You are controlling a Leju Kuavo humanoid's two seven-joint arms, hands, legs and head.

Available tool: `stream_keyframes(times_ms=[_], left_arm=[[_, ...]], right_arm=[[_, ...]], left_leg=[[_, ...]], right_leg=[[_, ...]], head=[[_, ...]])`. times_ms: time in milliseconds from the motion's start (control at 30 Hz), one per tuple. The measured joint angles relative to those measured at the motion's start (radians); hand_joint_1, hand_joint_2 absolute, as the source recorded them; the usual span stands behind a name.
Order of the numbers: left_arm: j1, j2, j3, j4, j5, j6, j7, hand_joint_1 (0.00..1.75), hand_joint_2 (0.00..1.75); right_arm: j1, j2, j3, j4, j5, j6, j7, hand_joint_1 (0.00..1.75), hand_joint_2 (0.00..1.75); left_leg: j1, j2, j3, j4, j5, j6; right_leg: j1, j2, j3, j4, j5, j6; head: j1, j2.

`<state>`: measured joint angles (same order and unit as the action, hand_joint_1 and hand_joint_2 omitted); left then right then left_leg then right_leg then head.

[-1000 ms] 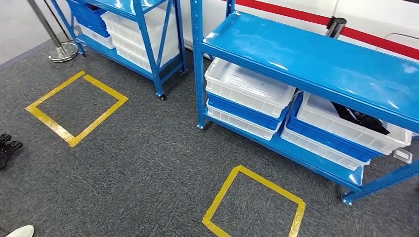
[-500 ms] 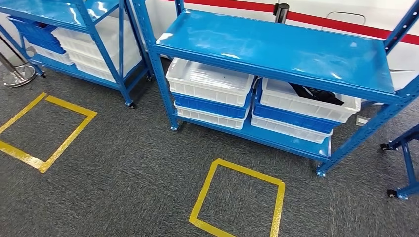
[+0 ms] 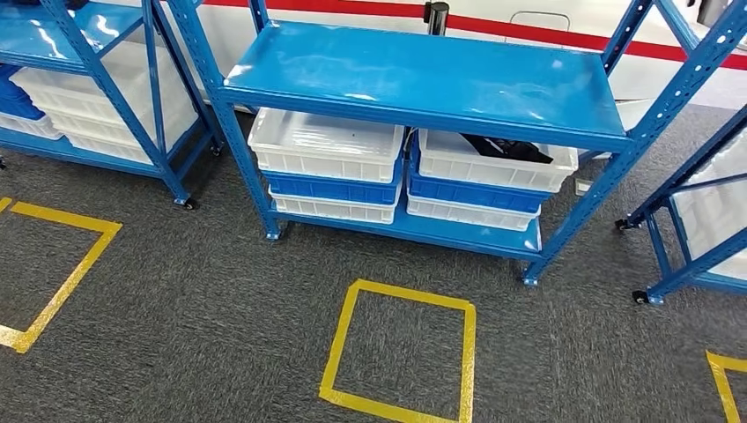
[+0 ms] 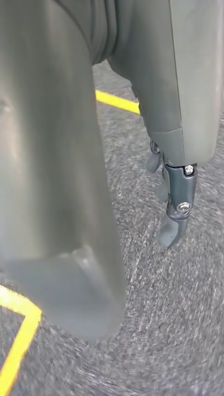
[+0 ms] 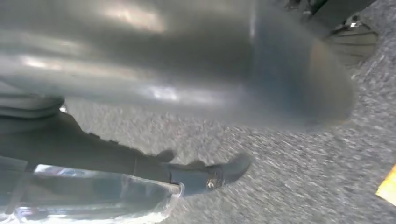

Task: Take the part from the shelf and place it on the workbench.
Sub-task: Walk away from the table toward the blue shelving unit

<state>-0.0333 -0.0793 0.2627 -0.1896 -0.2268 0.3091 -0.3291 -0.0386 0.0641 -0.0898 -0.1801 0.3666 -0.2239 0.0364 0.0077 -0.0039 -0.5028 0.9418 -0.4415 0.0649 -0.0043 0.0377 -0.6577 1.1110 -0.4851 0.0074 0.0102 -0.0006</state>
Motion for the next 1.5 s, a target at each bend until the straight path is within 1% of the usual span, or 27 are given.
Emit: stream_keyframes(times_ms=[67, 100, 133, 200, 233, 300, 367, 433, 500, 567, 600, 633, 700, 767, 800, 900, 967, 1033, 1100, 1133, 1200, 1233, 1267, 1300, 1367, 1433, 1500], left_arm=[[0.002, -0.001, 0.000, 0.000, 0.000, -0.001, 0.000, 0.00, 0.00], [0.003, -0.002, 0.000, 0.000, 0.000, -0.001, 0.001, 0.00, 0.00], [0.002, -0.002, 0.000, 0.000, 0.000, -0.001, 0.001, 0.00, 0.00], [0.002, -0.003, 0.000, 0.000, 0.000, -0.001, 0.000, 0.00, 0.00], [0.001, -0.004, 0.000, 0.000, 0.000, -0.001, 0.000, 0.00, 0.00], [0.000, -0.003, 0.000, 0.000, 0.000, 0.000, -0.001, 0.00, 0.00], [-0.003, -0.003, 0.000, -0.001, 0.000, 0.002, -0.004, 0.00, 0.00], [-0.005, -0.003, 0.000, -0.001, 0.001, 0.002, -0.010, 0.00, 0.00], [-0.003, -0.004, 0.000, -0.001, 0.001, 0.002, -0.018, 0.00, 0.00], [-0.001, -0.003, 0.000, -0.001, 0.004, 0.002, -0.022, 0.00, 0.00], [0.000, -0.003, 0.000, 0.000, 0.005, 0.003, -0.024, 0.00, 0.00], [0.000, -0.003, 0.000, 0.000, 0.005, 0.003, -0.025, 0.00, 0.00], [0.000, -0.003, 0.001, 0.000, 0.005, 0.004, -0.027, 0.00, 0.00], [-0.002, 0.000, 0.001, 0.000, 0.006, 0.007, -0.026, 0.00, 0.00], [-0.004, 0.002, 0.002, -0.001, 0.008, 0.011, -0.024, 0.00, 0.44], [-0.008, 0.001, 0.004, -0.002, 0.015, 0.022, -0.021, 0.00, 1.75], [-0.007, 0.000, 0.004, -0.001, 0.015, 0.023, -0.021, 0.00, 1.75], [-0.005, -0.002, 0.005, -0.001, 0.014, 0.023, -0.021, 0.00, 1.75], [-0.004, -0.003, 0.006, -0.001, 0.013, 0.023, -0.020, 0.00, 1.75], [-0.004, -0.004, 0.007, 0.000, 0.012, 0.022, -0.021, 0.00, 1.75], [-0.004, -0.005, 0.008, 0.000, 0.014, 0.018, -0.024, 0.00, 1.75], [-0.004, -0.005, 0.009, -0.001, 0.015, 0.016, -0.026, 0.00, 1.75], [-0.004, -0.004, 0.009, -0.001, 0.017, 0.015, -0.028, 0.00, 1.75], [-0.004, -0.003, 0.010, -0.001, 0.017, 0.015, -0.029, 0.00, 1.75], [-0.004, -0.002, 0.010, -0.001, 0.016, 0.015, -0.032, 0.00, 1.75], [-0.004, -0.003, 0.010, -0.001, 0.016, 0.015, -0.032, 0.00, 1.75], [-0.004, -0.003, 0.010, -0.001, 0.015, 0.015, -0.033, 0.00, 1.75]], right_arm=[[0.000, -0.002, 0.000, 0.000, 0.000, 0.000, 0.000, 0.00, 0.00], [0.001, -0.003, 0.000, 0.000, 0.000, 0.000, 0.000, 0.00, 0.00], [0.002, -0.004, 0.000, 0.000, 0.000, 0.000, 0.000, 0.00, 0.00], [0.003, -0.006, 0.000, 0.000, 0.000, 0.000, 0.000, 0.00, 0.00], [0.001, -0.006, 0.000, 0.000, 0.000, 0.000, 0.000, 0.00, 0.00], [-0.003, -0.005, 0.000, 0.000, 0.001, 0.000, 0.000, 0.00, 0.00], [-0.002, -0.005, 0.000, 0.000, 0.001, 0.000, 0.000, 0.00, 0.00], [-0.001, -0.005, 0.000, 0.000, 0.001, 0.000, 0.000, 0.00, 0.00], [-0.001, -0.003, 0.000, 0.000, 0.001, -0.001, -0.002, 0.00, 0.00], [0.000, -0.002, 0.000, 0.000, 0.003, -0.003, -0.008, 0.00, 0.00], [0.001, -0.001, 0.000, 0.000, 0.004, -0.003, -0.012, 0.00, 0.00], [0.002, -0.001, 0.000, 0.000, 0.004, -0.004, -0.016, 0.00, 0.00], [0.002, 0.000, 0.000, 0.000, 0.006, -0.006, -0.018, 0.00, 0.00], [0.003, 0.005, 0.000, 0.000, 0.011, -0.011, -0.015, 0.00, 0.00], [0.004, 0.007, 0.000, 0.000, 0.017, -0.017, -0.011, 0.00, 0.00], [0.005, 0.011, 0.000, 0.000, 0.033, -0.031, 0.004, 0.00, 0.00], [0.004, 0.010, 0.000, 0.000, 0.039, -0.034, 0.008, 0.00, 0.00], [0.001, 0.007, 0.000, 0.000, 0.042, -0.035, 0.011, 0.00, 0.87], [0.000, 0.004, 0.000, 0.000, 0.044, -0.035, 0.012, 0.00, 1.75], [0.001, 0.002, 0.000, 0.000, 0.045, -0.035, 0.012, 0.00, 1.75], [0.002, -0.001, 0.000, 0.000, 0.048, -0.034, 0.012, 0.00, 1.75], [0.001, -0.001, 0.000, 0.000, 0.049, -0.034, 0.012, 0.00, 1.75], [-0.001, 0.000, 0.000, 0.000, 0.050, -0.034, 0.012, 0.00, 1.75], [-0.001, 0.000, 0.000, 0.000, 0.050, -0.034, 0.011, 0.00, 1.75], [-0.001, 0.000, 0.000, 0.000, 0.050, -0.034, 0.011, 0.00, 0.87], [0.000, 0.000, 0.000, 0.000, 0.051, -0.031, 0.006, 0.00, 0.00], [0.001, 0.000, 0.000, 0.000, 0.051, -0.022, -0.004, 0.00, 0.00]], left_leg=[[-0.001, 0.032, -0.008, -0.001, 0.004, -0.002], [0.000, 0.048, -0.010, 0.000, 0.005, -0.005], [0.001, 0.062, -0.012, 0.001, 0.006, -0.008], [0.003, 0.088, -0.014, 0.008, 0.003, -0.019], [0.002, 0.099, -0.015, 0.014, -0.001, -0.028], [-0.003, 0.118, -0.015, 0.026, -0.011, -0.044], [0.001, 0.136, -0.010, 0.029, -0.015, -0.055], [0.011, 0.102, -0.016, 0.055, -0.043, -0.067], [0.016, 0.036, -0.059, 0.159, -0.117, -0.076], [0.016, 0.010, -0.120, 0.295, -0.183, -0.074], [0.015, 0.007, -0.136, 0.329, -0.188, -0.069], [0.014, 0.005, -0.135, 0.324, -0.171, -0.062], [0.007, -0.006, -0.083, 0.212, -0.099, -0.037], [-0.004, -0.015, -0.028, 0.096, -0.048, -0.007], [-0.010, -0.017, -0.015, 0.065, -0.037, 0.005], [-0.016, -0.010, -0.011, 0.036, -0.020, 0.019], [-0.011, -0.004, -0.003, 0.002, 0.003, 0.021], [-0.008, 0.005, -0.006, -0.012, 0.016, 0.017], [-0.005, 0.015, -0.017, -0.009, 0.021, 0.011], [-0.002, 0.019, -0.022, -0.007, 0.023, 0.006], [0.007, 0.024, -0.033, 0.010, 0.020, -0.010], [0.009, 0.027, -0.040, 0.022, 0.015, -0.021], [0.010, 0.029, -0.047, 0.037, 0.009, -0.033], [0.010, 0.031, -0.053, 0.049, 0.003, -0.042], [0.012, 0.034, -0.056, 0.061, -0.003, -0.053], [0.020, 0.030, -0.061, 0.075, -0.015, -0.058], [0.025, 0.019, -0.093, 0.150, -0.071, -0.064]], right_leg=[[-0.006, -0.023, -0.053, 0.125, -0.054, 0.003], [-0.011, -0.027, -0.060, 0.150, -0.062, 0.011], [-0.017, -0.034, -0.040, 0.128, -0.053, 0.023], [-0.028, -0.070, 0.050, -0.017, -0.011, 0.047], [-0.029, -0.093, 0.093, -0.087, 0.008, 0.052], [-0.028, -0.114, 0.128, -0.149, 0.023, 0.042], [-0.026, -0.091, 0.119, -0.144, 0.026, 0.023], [-0.030, -0.068, 0.118, -0.144, 0.031, 0.008], [-0.029, -0.046, 0.117, -0.145, 0.039, -0.006], [-0.020, -0.020, 0.111, -0.144, 0.044, -0.014], [-0.015, -0.006, 0.109, -0.144, 0.046, -0.016], [-0.009, 0.009, 0.109, -0.143, 0.047, -0.018], [0.000, 0.031, 0.112, -0.144, 0.050, -0.022], [0.005, 0.042, 0.114, -0.144, 0.053, -0.022], [0.005, 0.046, 0.113, -0.145, 0.054, -0.020], [0.005, 0.042, 0.105, -0.149, 0.061, -0.007], [0.007, 0.014, 0.083, -0.114, 0.038, -0.005], [-0.001, -0.014, 0.028, 0.002, -0.024, -0.007], [-0.015, -0.023, -0.019, 0.112, -0.068, 0.005], [-0.023, -0.027, -0.017, 0.119, -0.068, 0.018], [-0.041, -0.037, 0.051, 0.011, -0.029, 0.054], [-0.045, -0.042, 0.088, -0.051, -0.011, 0.065], [-0.046, -0.045, 0.114, -0.099, 0.001, 0.066], [-0.044, -0.045, 0.123, -0.119, 0.004, 0.058], [-0.038, -0.041, 0.118, -0.116, 0.004, 0.031], [-0.040, -0.038, 0.118, -0.113, 0.009, 0.013], [-0.038, -0.037, 0.116, -0.113, 0.015, 0.002]], head=[[0.004, 0.000], [0.004, 0.000], [0.004, 0.000], [0.005, 0.000], [0.005, 0.000], [0.002, 0.000], [-0.003, 0.000], [-0.004, 0.000], [-0.007, 0.000], [-0.008, 0.000], [-0.008, 0.000], [-0.008, 0.000], [-0.008, 0.000], [-0.006, 0.000], [-0.005, 0.000], [-0.006, 0.000], [-0.003, 0.000], [0.000, 0.000], [0.001, 0.000], [0.001, 0.000], [0.001, 0.000], [0.003, 0.000], [0.004, 0.000], [0.003, 0.000], [-0.001, 0.000], [-0.004, 0.000], [-0.006, 0.000]])
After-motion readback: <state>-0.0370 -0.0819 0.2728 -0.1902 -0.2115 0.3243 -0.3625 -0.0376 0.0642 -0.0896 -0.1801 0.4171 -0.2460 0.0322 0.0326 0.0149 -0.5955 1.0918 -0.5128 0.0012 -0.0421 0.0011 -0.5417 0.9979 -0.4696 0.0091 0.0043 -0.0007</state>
